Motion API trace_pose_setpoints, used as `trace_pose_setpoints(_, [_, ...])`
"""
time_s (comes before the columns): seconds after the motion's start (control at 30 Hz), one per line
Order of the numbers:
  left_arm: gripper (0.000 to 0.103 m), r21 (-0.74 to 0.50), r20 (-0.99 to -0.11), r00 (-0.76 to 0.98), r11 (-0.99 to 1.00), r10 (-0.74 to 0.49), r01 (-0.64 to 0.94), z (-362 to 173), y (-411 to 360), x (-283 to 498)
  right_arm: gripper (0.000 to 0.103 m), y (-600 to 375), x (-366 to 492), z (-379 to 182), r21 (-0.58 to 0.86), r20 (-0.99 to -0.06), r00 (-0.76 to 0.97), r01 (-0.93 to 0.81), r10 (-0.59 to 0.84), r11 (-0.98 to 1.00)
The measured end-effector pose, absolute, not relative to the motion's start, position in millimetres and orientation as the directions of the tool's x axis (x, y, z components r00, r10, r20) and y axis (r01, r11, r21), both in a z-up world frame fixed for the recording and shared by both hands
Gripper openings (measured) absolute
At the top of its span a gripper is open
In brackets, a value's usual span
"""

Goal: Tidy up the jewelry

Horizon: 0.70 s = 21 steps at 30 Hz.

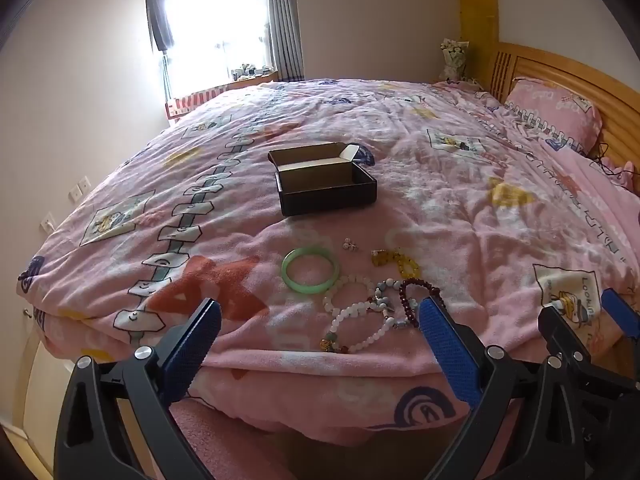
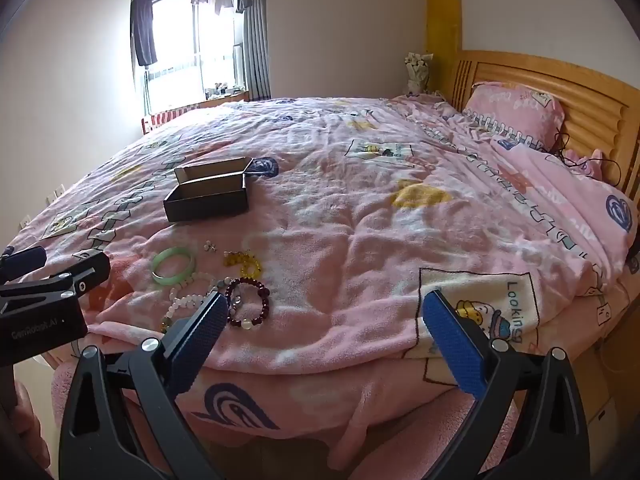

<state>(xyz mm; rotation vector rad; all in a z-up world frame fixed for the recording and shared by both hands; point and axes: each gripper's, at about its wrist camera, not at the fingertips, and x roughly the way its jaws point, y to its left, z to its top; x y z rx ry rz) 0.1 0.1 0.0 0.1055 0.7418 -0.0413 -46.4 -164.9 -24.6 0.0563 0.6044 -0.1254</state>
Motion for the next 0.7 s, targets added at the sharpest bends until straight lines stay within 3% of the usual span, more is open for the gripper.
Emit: trace_pose_setpoints(0.7, [0.097,0.074,-0.679,0.734,0.994,-0.004,0.074,4.3,2.9,1.0,0.096,-161.9,-51.9,-23.2,-0.003,-0.565,0.818,0.134,-0.112,0.991])
